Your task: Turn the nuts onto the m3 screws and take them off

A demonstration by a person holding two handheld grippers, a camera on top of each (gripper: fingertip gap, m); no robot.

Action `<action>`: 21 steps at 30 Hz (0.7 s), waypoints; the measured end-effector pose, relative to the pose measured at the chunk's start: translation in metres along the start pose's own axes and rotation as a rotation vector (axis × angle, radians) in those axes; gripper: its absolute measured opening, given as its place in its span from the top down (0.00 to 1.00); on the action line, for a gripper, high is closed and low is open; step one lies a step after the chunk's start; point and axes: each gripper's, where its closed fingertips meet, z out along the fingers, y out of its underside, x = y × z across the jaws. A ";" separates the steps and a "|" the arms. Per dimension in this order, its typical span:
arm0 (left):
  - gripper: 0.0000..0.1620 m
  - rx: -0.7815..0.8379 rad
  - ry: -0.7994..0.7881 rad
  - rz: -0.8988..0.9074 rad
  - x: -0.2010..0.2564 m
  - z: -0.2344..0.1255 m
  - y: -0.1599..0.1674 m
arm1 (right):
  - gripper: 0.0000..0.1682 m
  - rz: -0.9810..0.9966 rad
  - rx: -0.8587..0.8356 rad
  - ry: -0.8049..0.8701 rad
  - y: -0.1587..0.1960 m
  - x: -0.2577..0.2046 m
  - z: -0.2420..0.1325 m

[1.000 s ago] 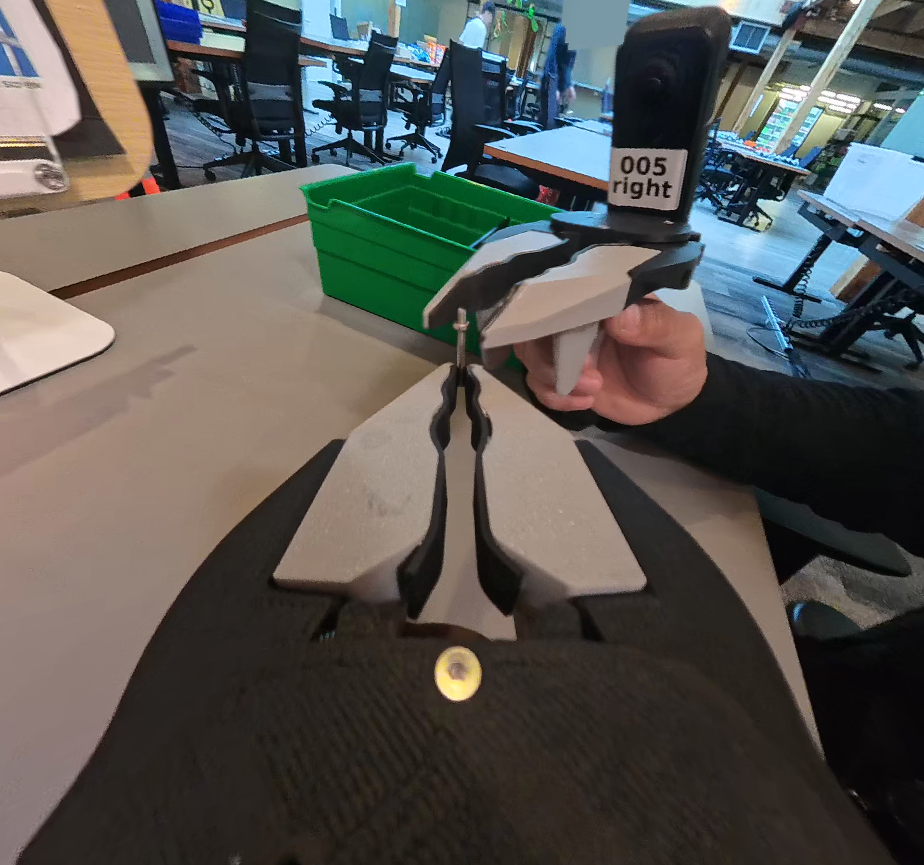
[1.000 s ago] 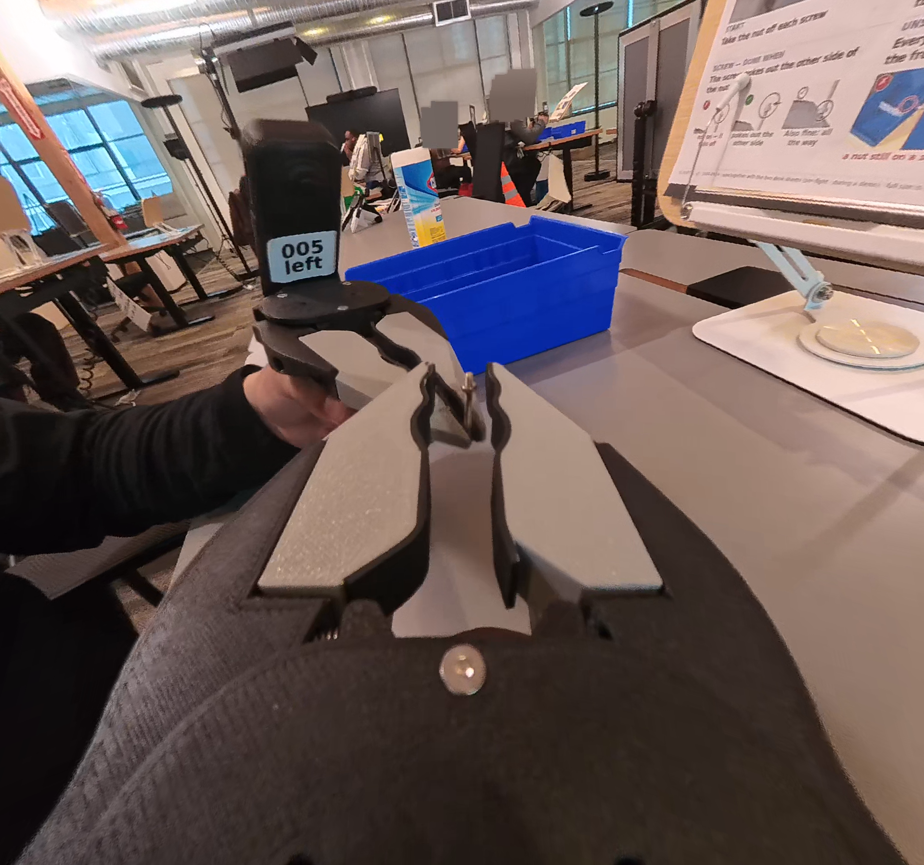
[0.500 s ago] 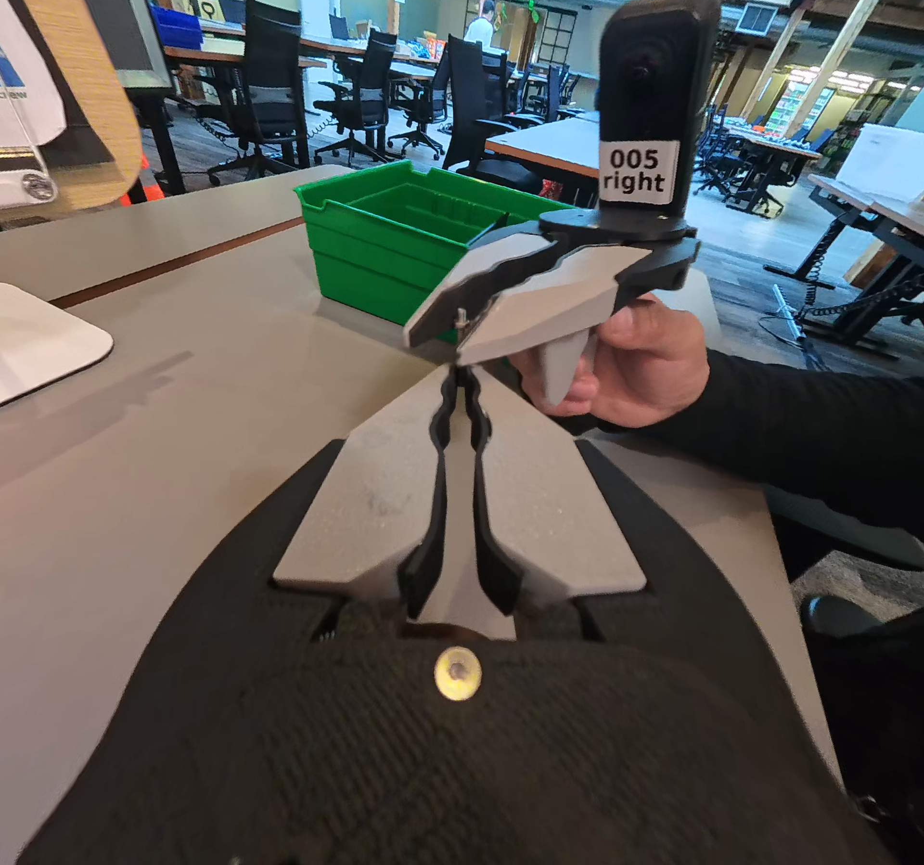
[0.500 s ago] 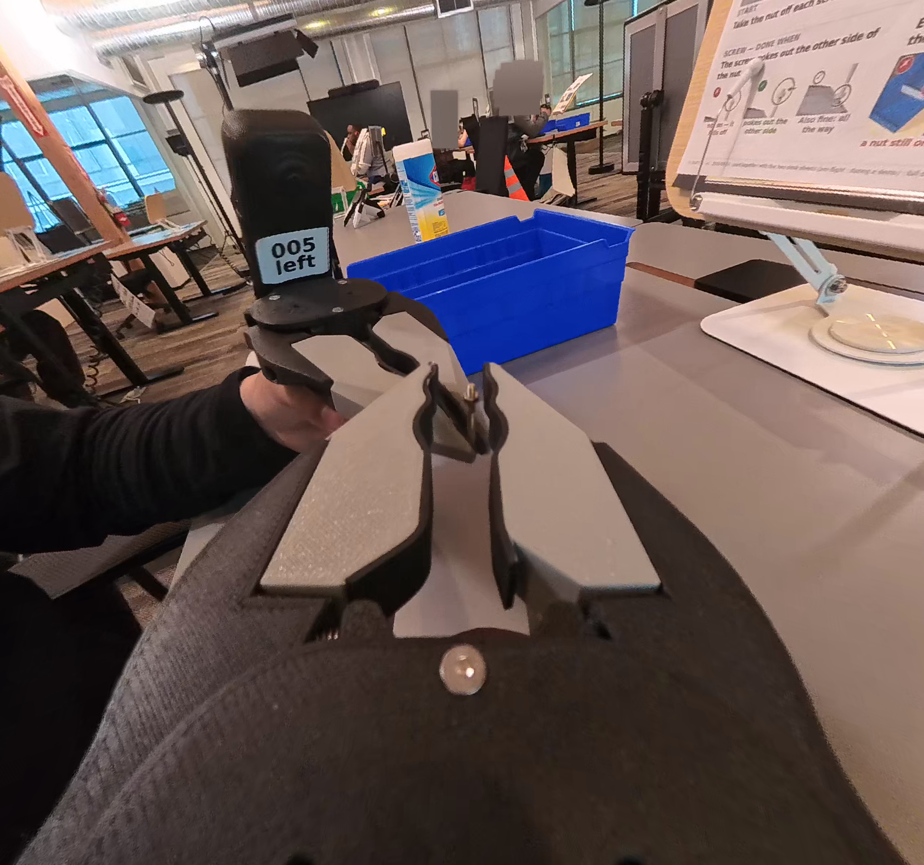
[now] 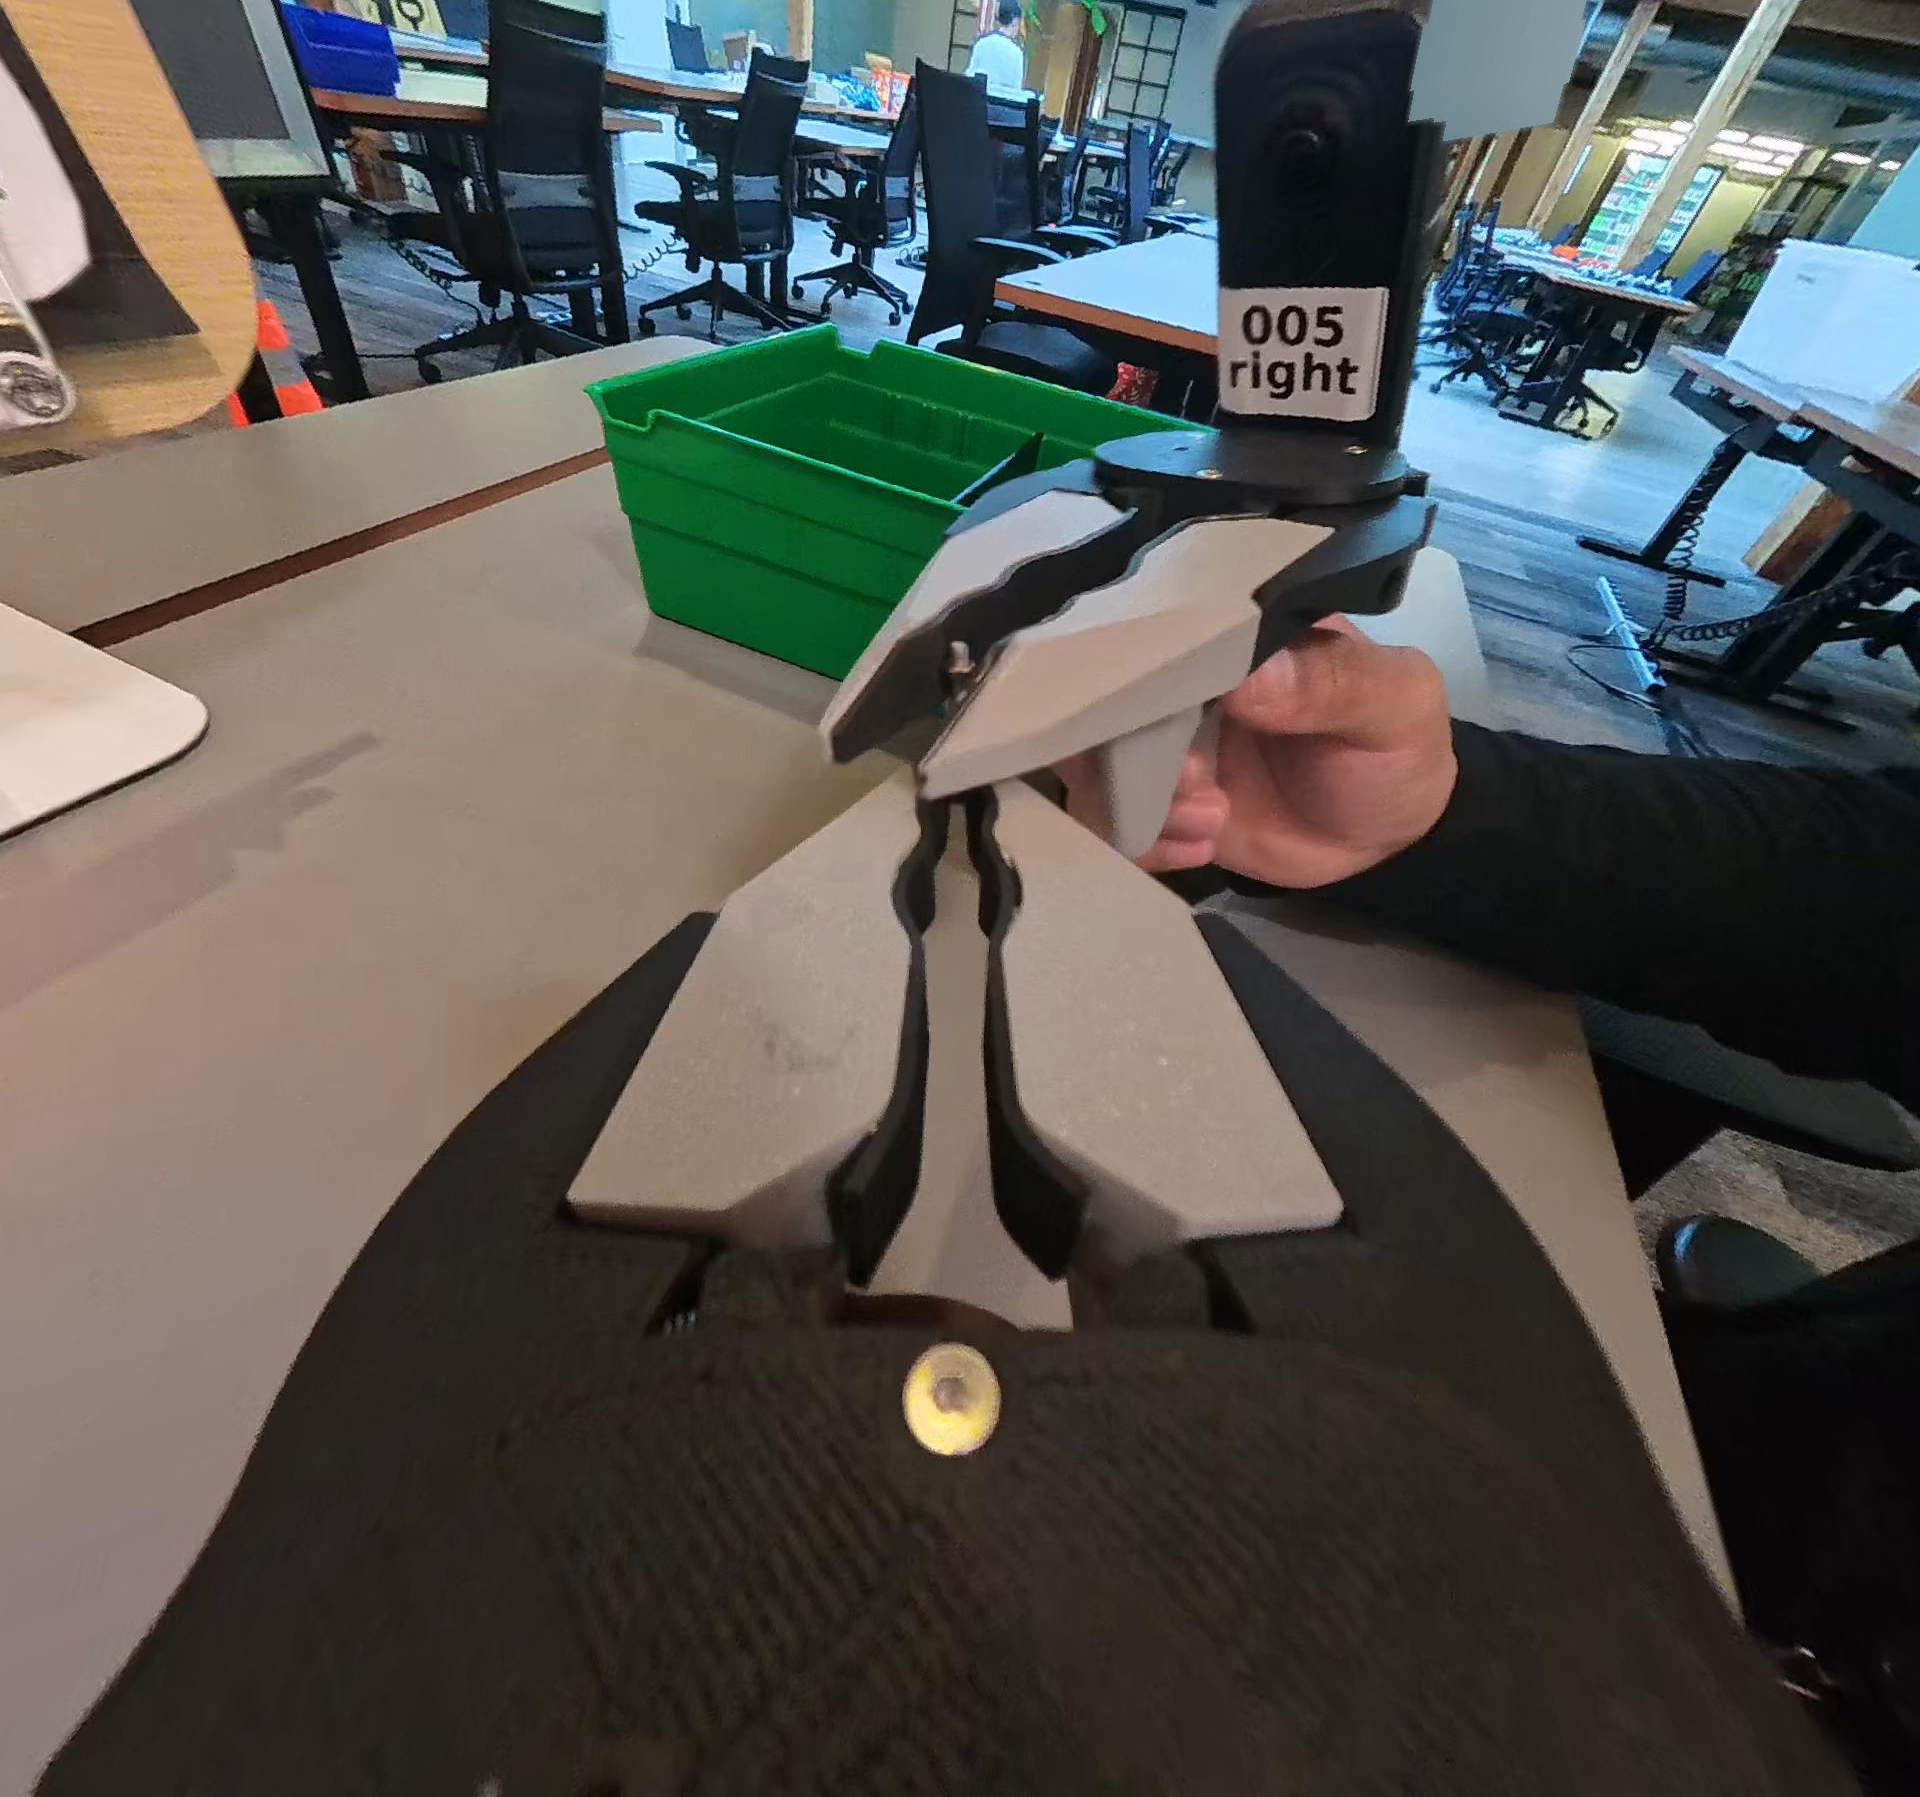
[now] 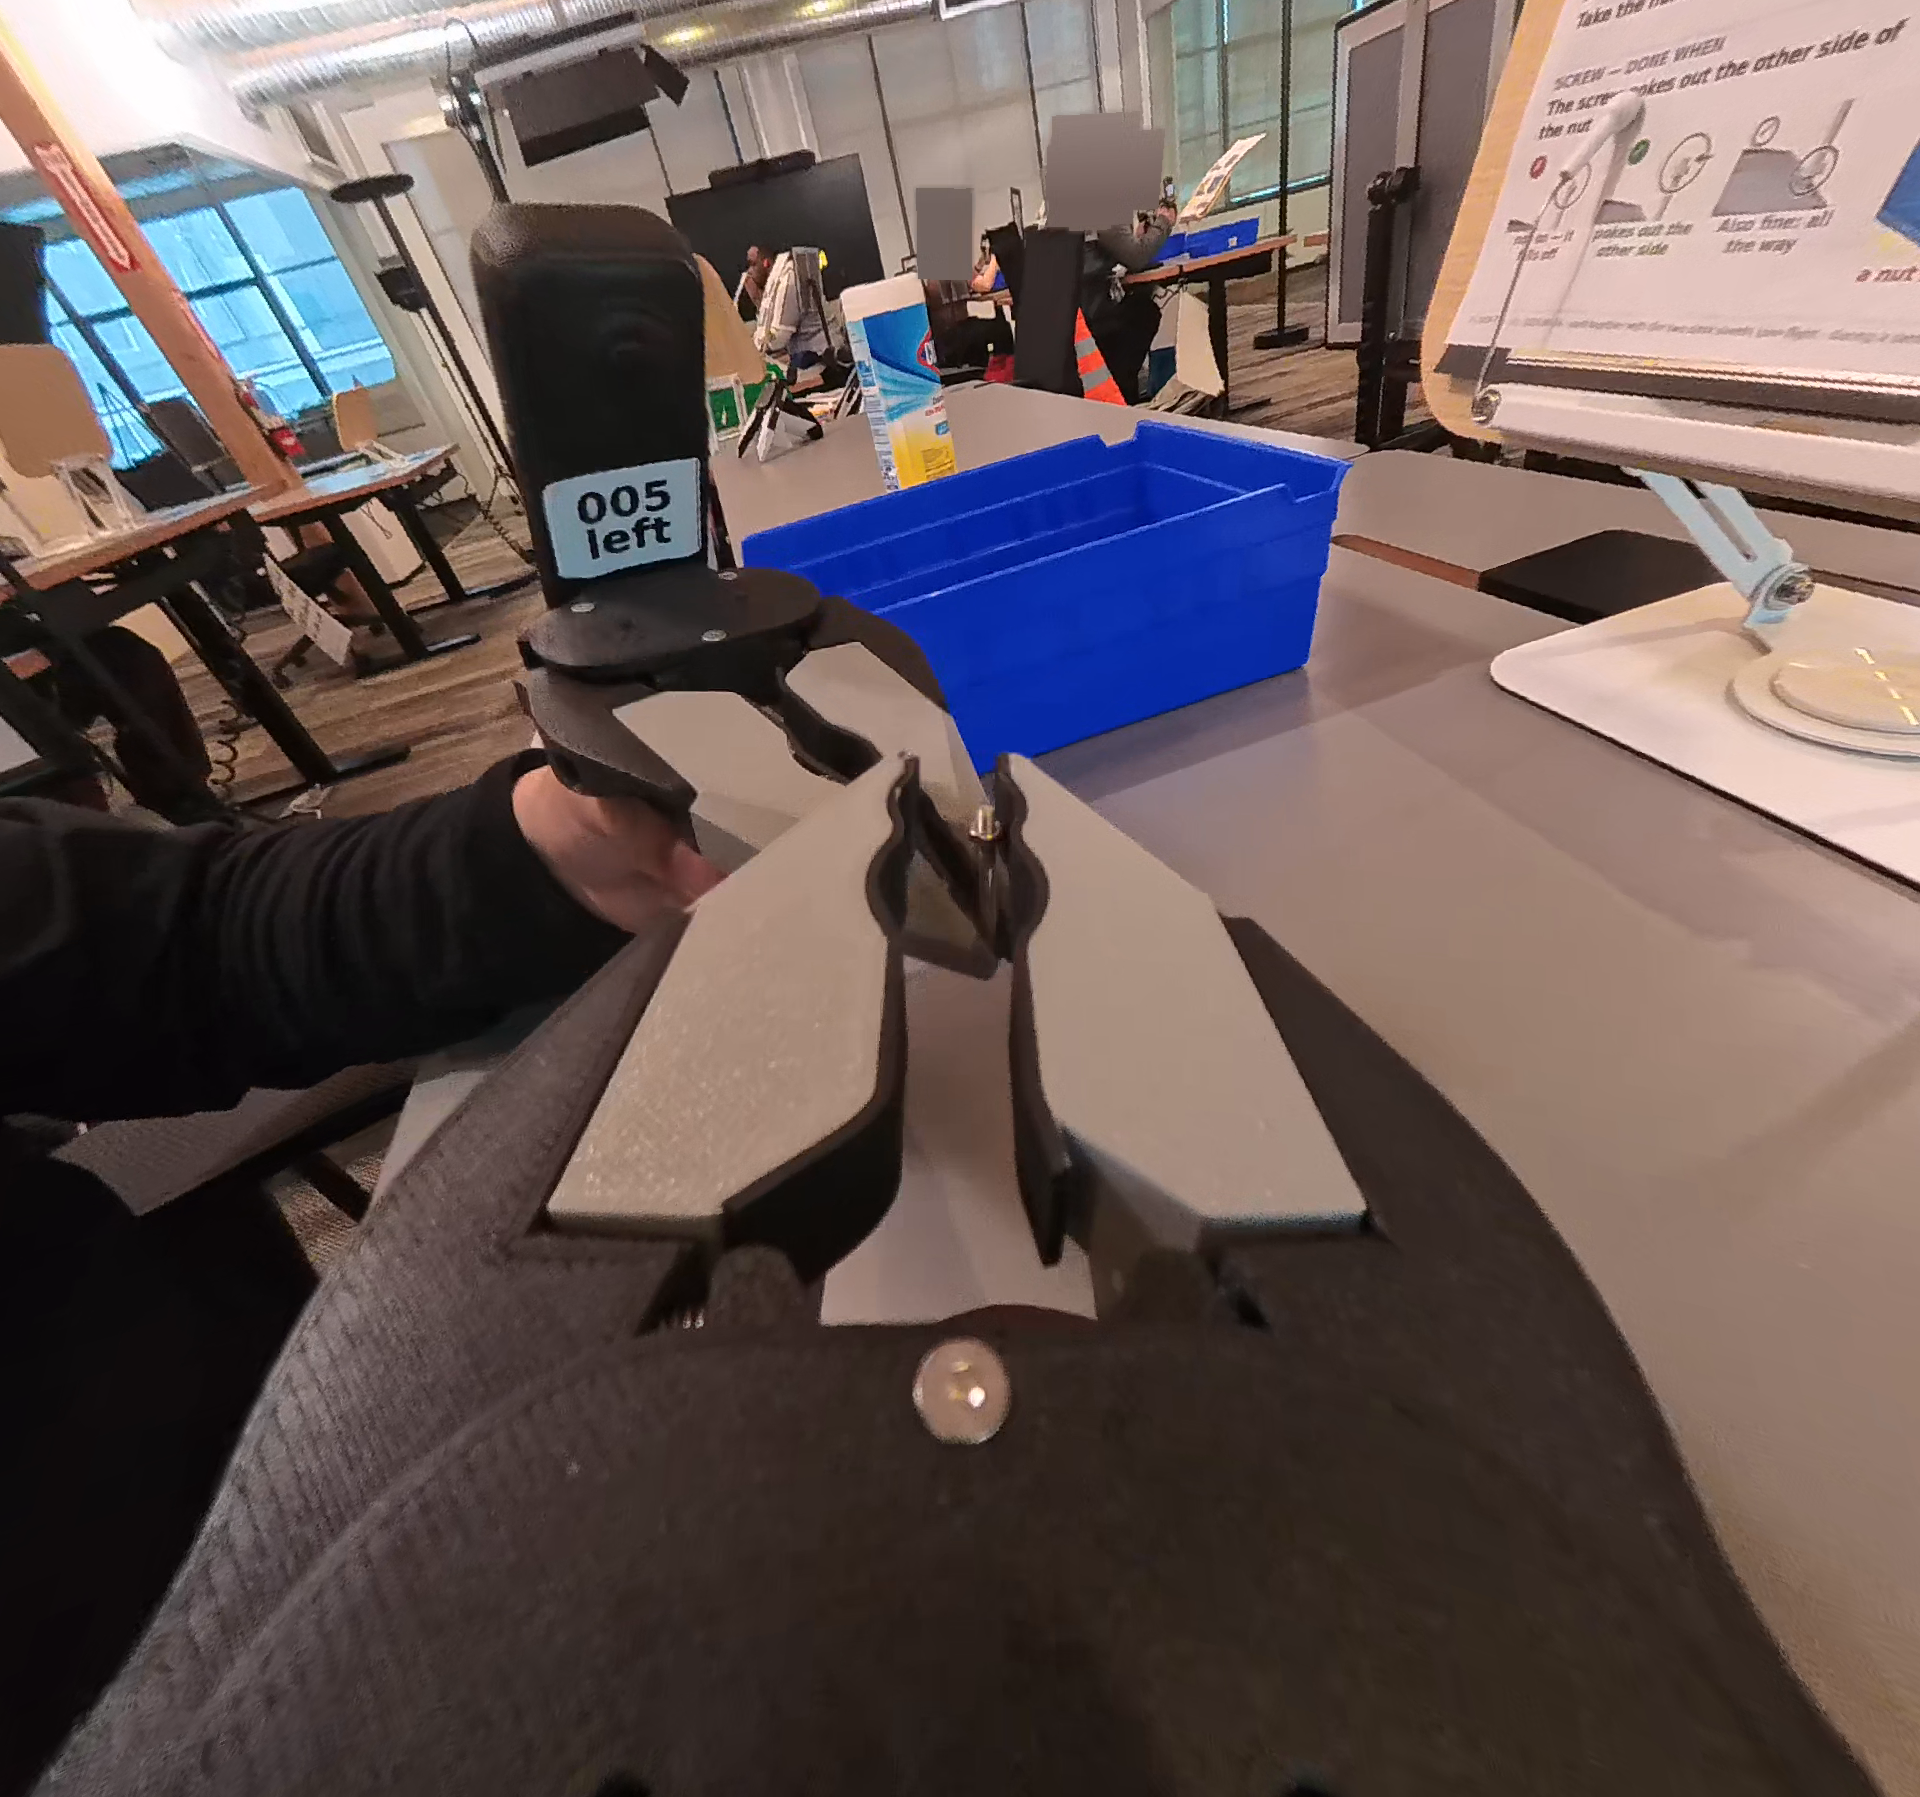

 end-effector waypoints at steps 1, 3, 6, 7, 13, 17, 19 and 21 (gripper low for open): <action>1.00 0.005 -0.004 -0.005 -0.002 -0.002 -0.001 | 0.93 -0.004 0.004 0.006 -0.001 0.001 -0.002; 1.00 0.020 -0.018 -0.023 -0.009 -0.006 -0.004 | 0.93 0.000 0.025 0.014 -0.006 0.004 -0.006; 1.00 0.031 -0.032 -0.043 -0.016 -0.011 -0.005 | 0.93 0.017 0.048 0.020 -0.011 0.008 -0.012; 1.00 0.031 -0.028 -0.048 -0.016 -0.011 -0.005 | 0.94 0.020 0.050 0.018 -0.011 0.008 -0.013; 1.00 -0.002 0.011 -0.022 -0.001 0.000 0.002 | 0.92 0.012 0.019 0.002 -0.003 0.001 -0.002; 1.00 -0.016 -0.009 0.009 -0.003 0.000 0.004 | 0.92 -0.020 -0.013 0.018 0.001 0.002 0.000; 1.00 -0.003 -0.020 -0.006 -0.008 -0.003 0.001 | 0.92 -0.012 0.006 0.024 -0.003 0.004 -0.004; 1.00 0.007 -0.033 -0.017 -0.013 -0.007 -0.001 | 0.93 0.003 0.029 0.025 -0.008 0.007 -0.009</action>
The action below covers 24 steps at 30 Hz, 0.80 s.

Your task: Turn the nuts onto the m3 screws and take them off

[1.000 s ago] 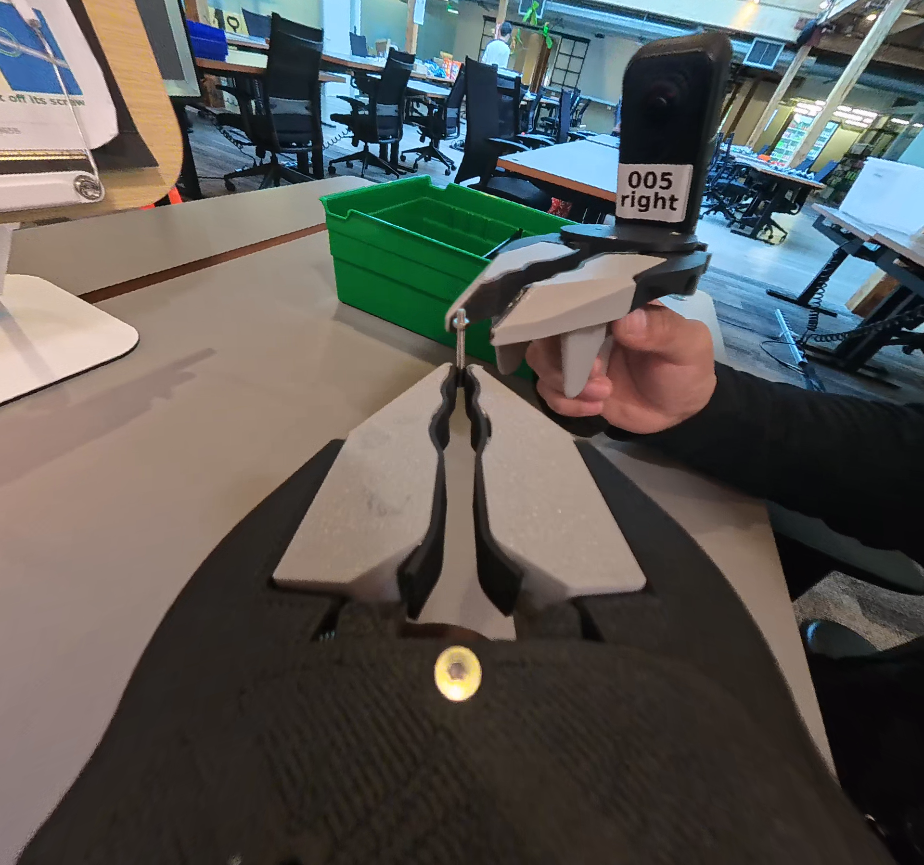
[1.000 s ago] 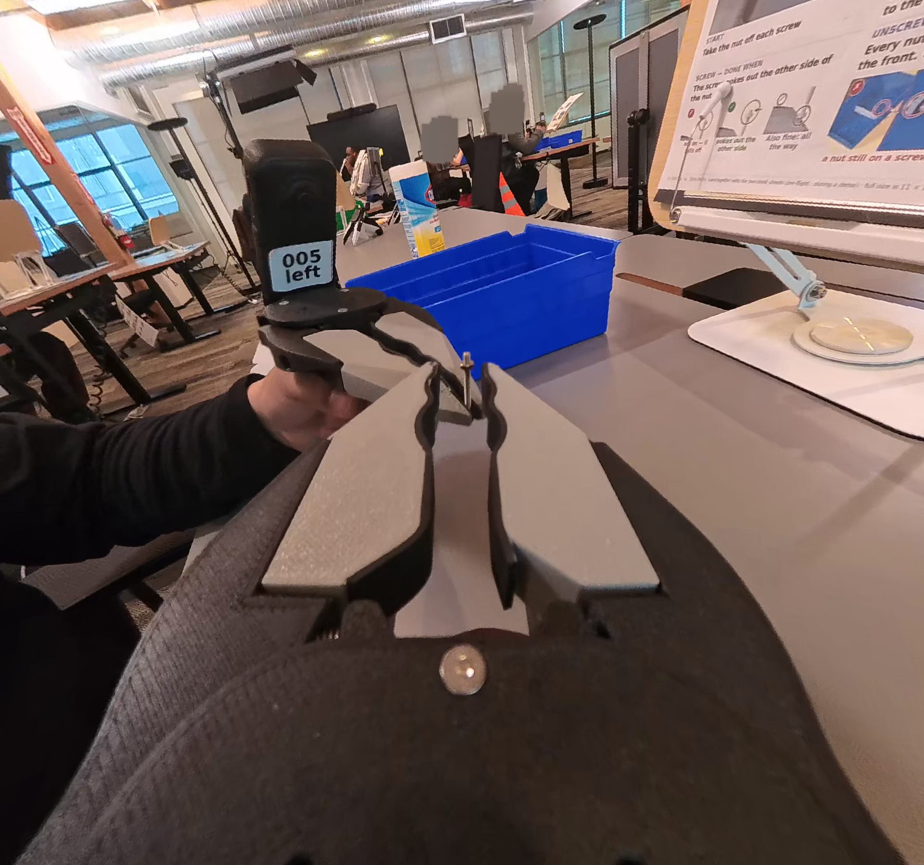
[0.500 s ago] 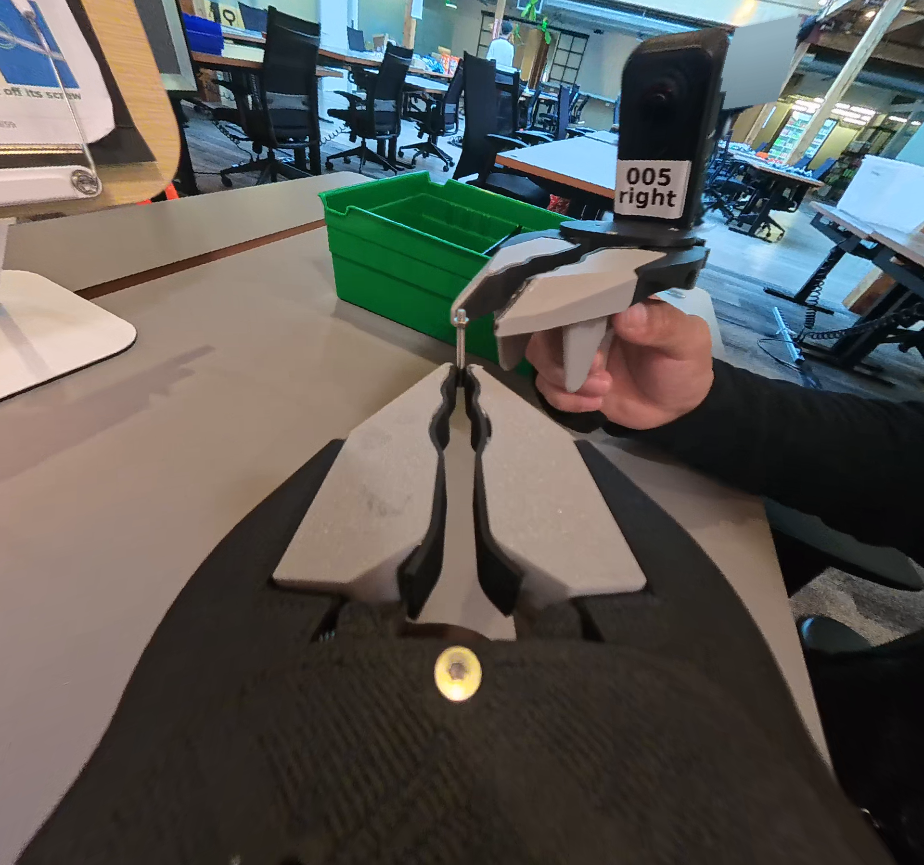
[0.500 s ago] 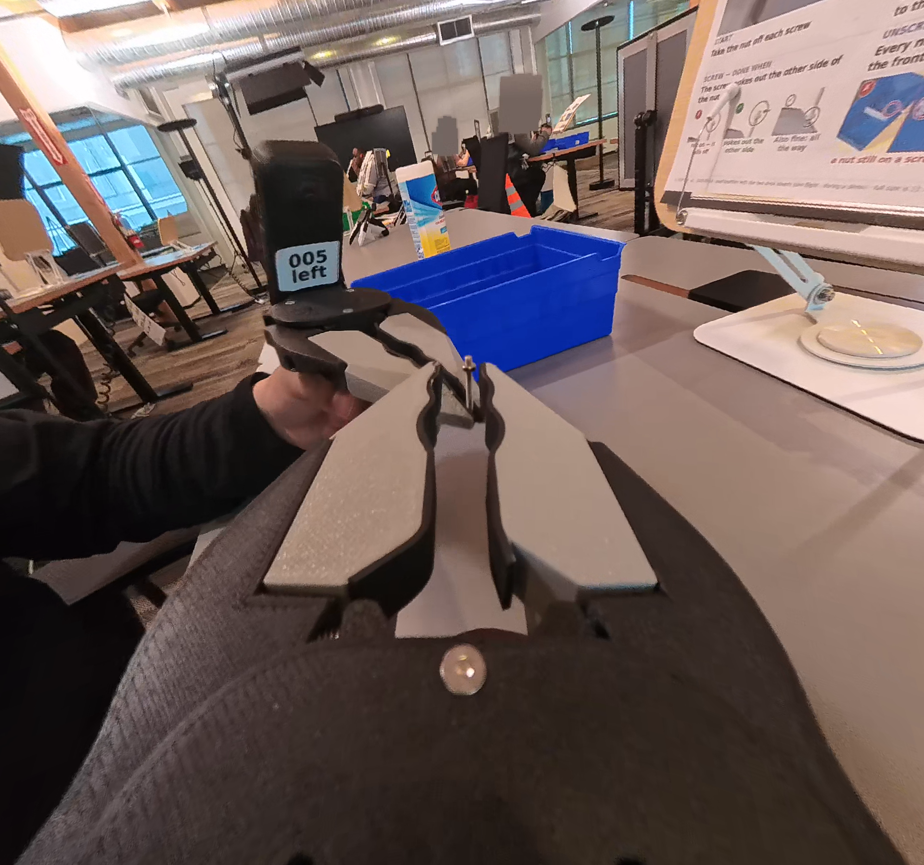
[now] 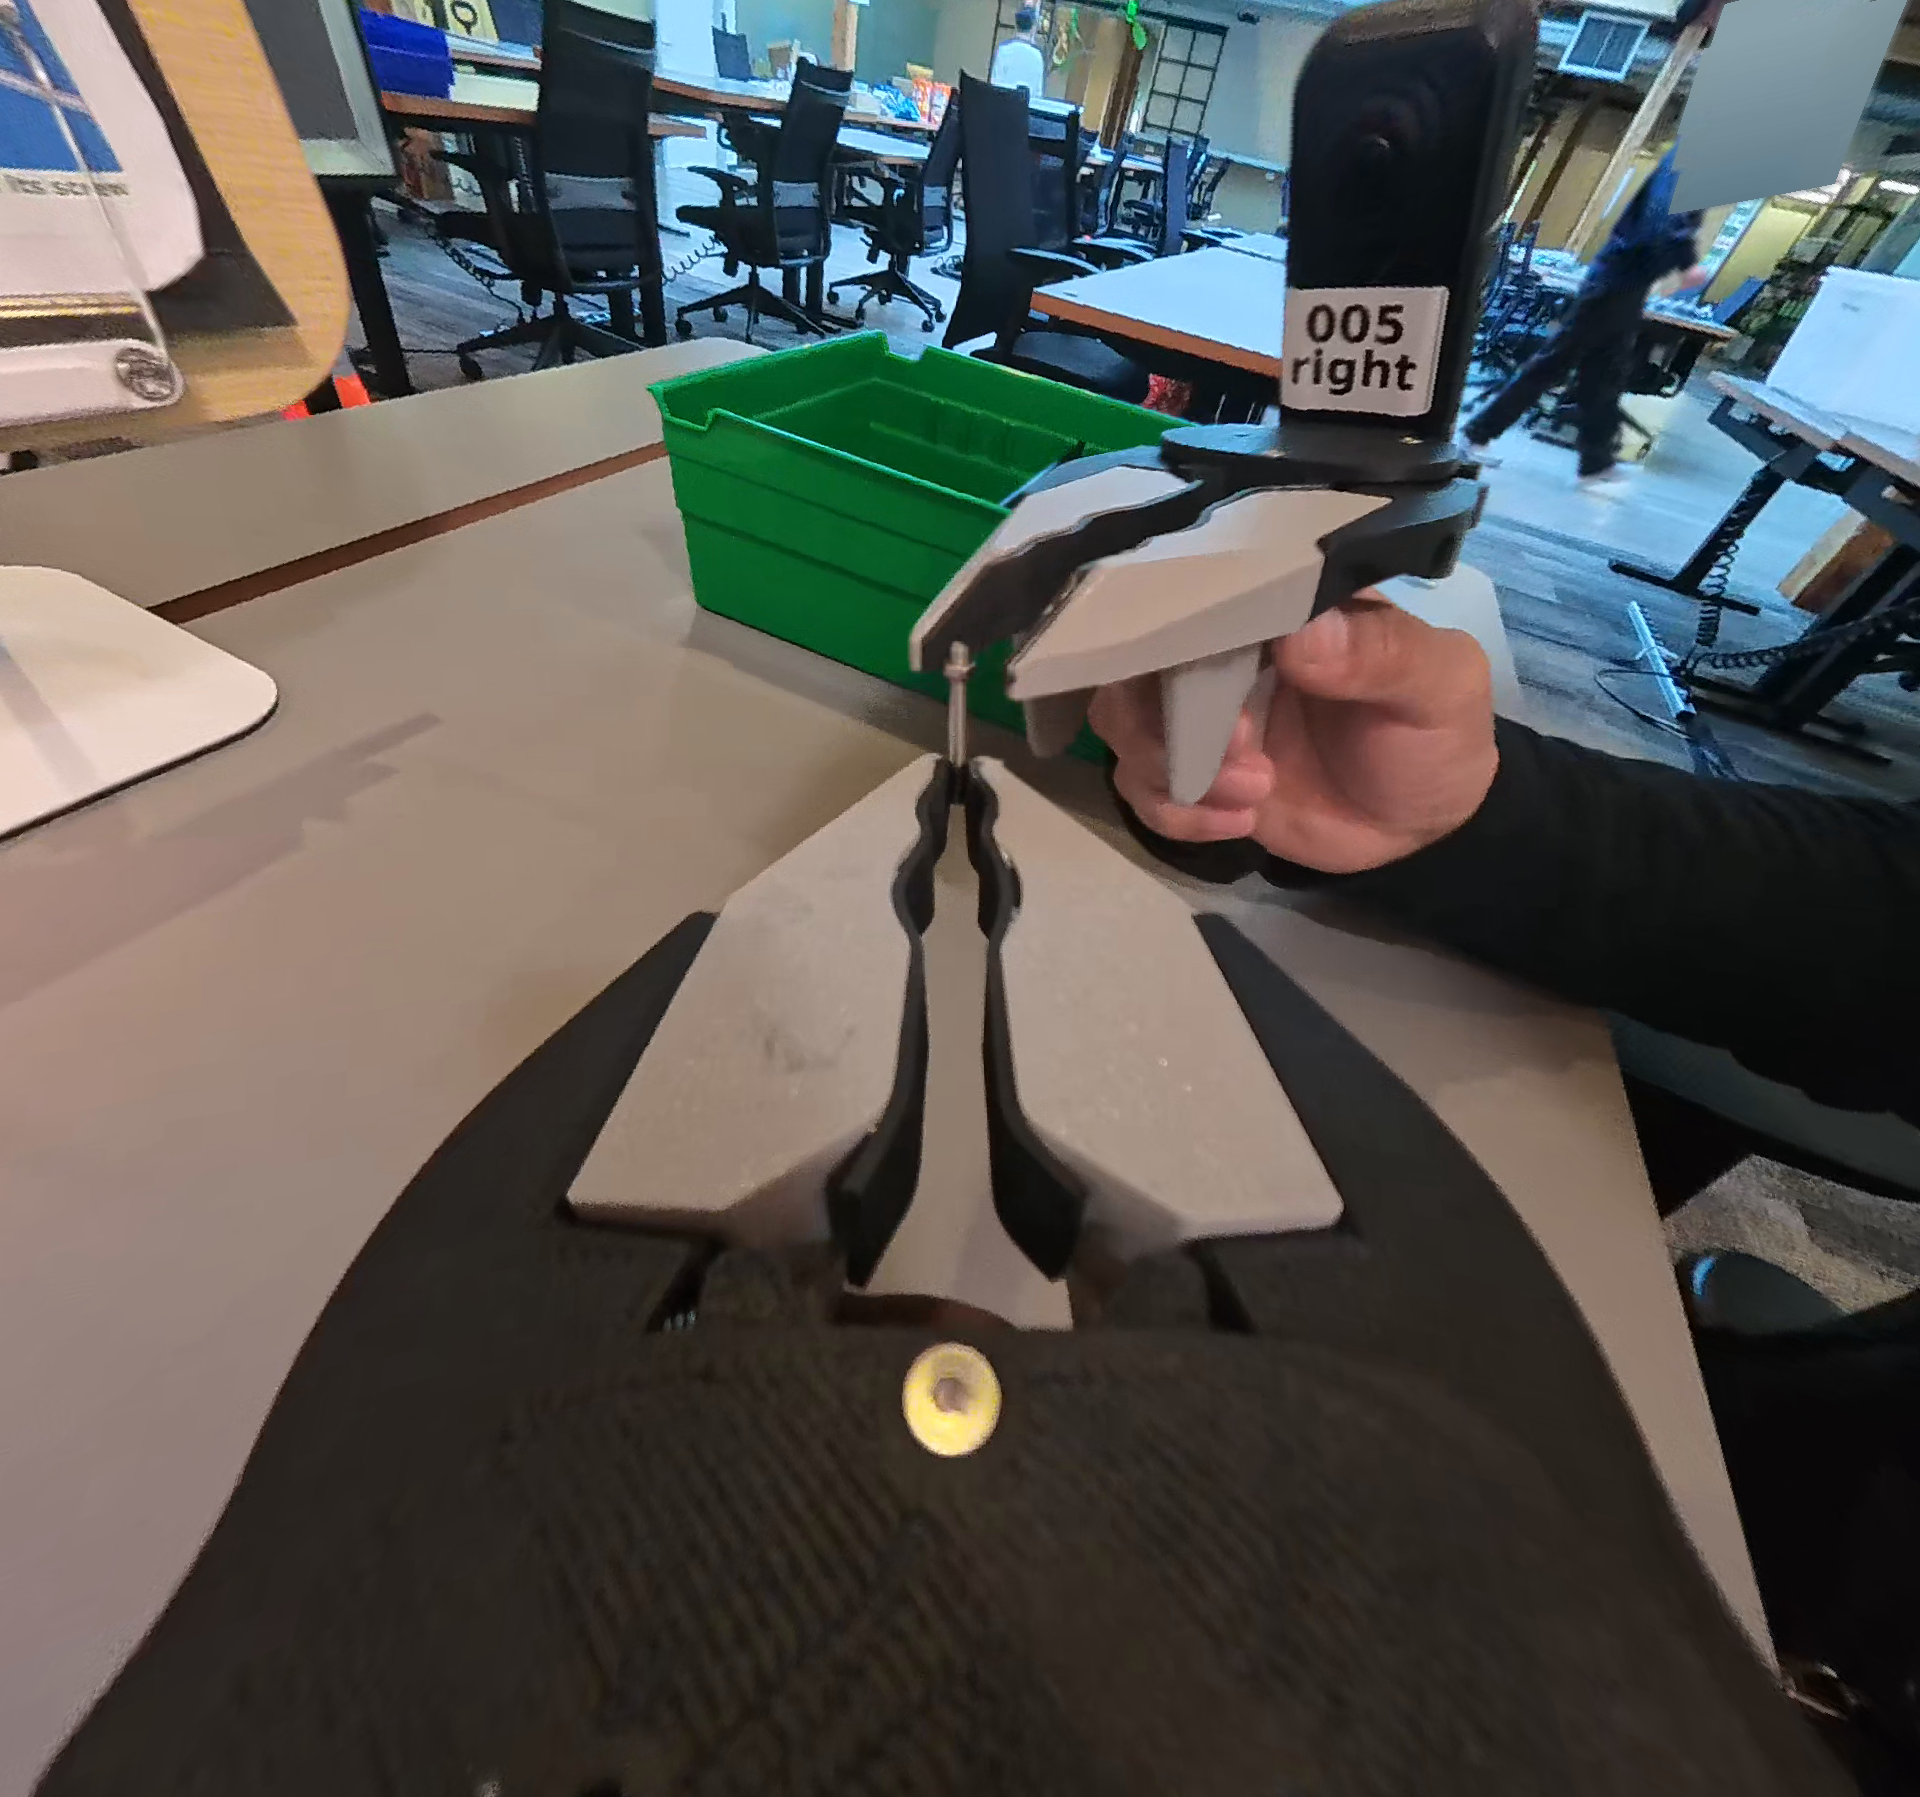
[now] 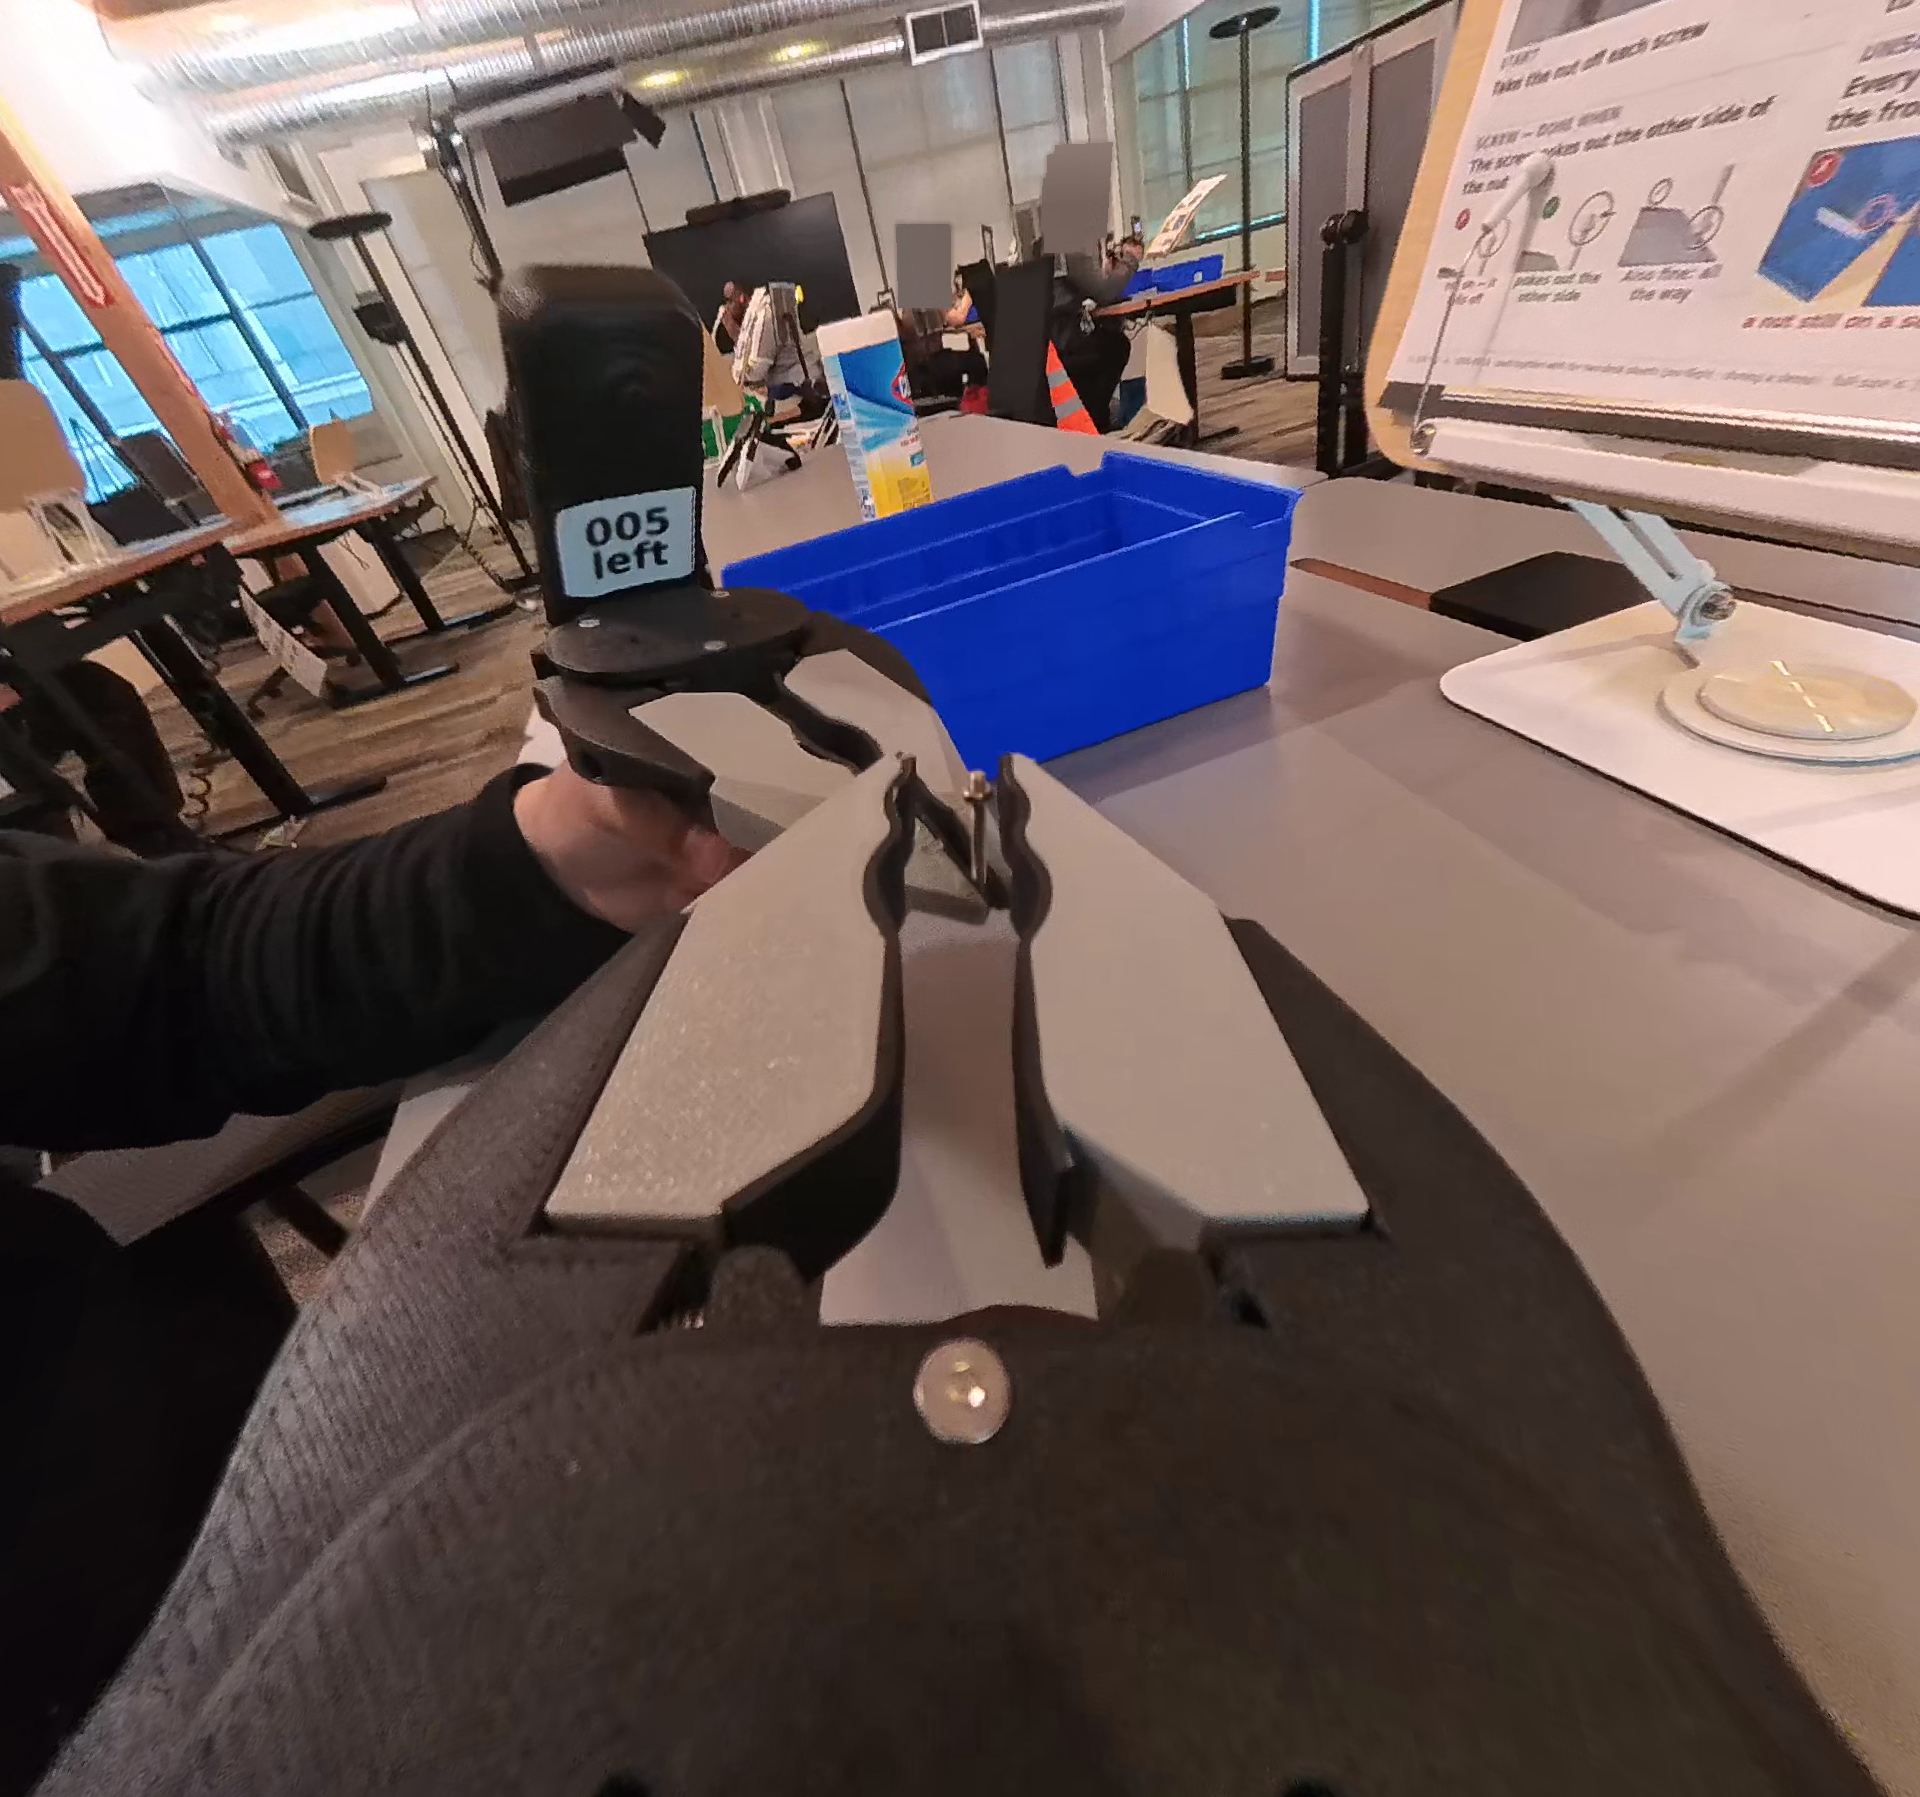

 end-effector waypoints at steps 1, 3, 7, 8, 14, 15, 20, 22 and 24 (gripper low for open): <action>1.00 0.005 -0.002 -0.005 -0.001 -0.001 -0.001 | 0.93 0.005 0.007 0.001 -0.002 0.001 -0.002; 1.00 0.011 -0.003 -0.010 -0.002 -0.002 -0.002 | 0.93 0.004 0.008 0.007 -0.002 0.003 -0.003; 1.00 0.007 0.003 -0.004 0.001 -0.001 -0.002 | 0.94 -0.003 -0.006 -0.005 0.001 -0.001 0.000; 1.00 0.005 0.009 -0.003 0.003 0.000 -0.001 | 0.93 -0.007 -0.005 -0.007 0.002 -0.002 0.002; 1.00 -0.025 0.023 0.021 0.010 0.007 0.006 | 0.91 -0.010 -0.041 -0.019 0.011 -0.007 0.011; 1.00 -0.022 0.017 0.020 0.008 0.006 0.005 | 0.90 -0.011 -0.042 -0.013 0.011 -0.006 0.010; 1.00 0.009 -0.010 -0.004 -0.003 -0.002 -0.002 | 0.92 0.014 0.021 0.008 -0.004 0.004 -0.004; 1.00 0.017 -0.014 -0.012 -0.005 -0.003 -0.003 | 0.94 0.021 0.037 0.008 -0.007 0.005 -0.007; 1.00 0.013 -0.012 -0.010 -0.004 -0.002 -0.002 | 0.95 0.024 0.034 -0.004 -0.006 0.003 -0.006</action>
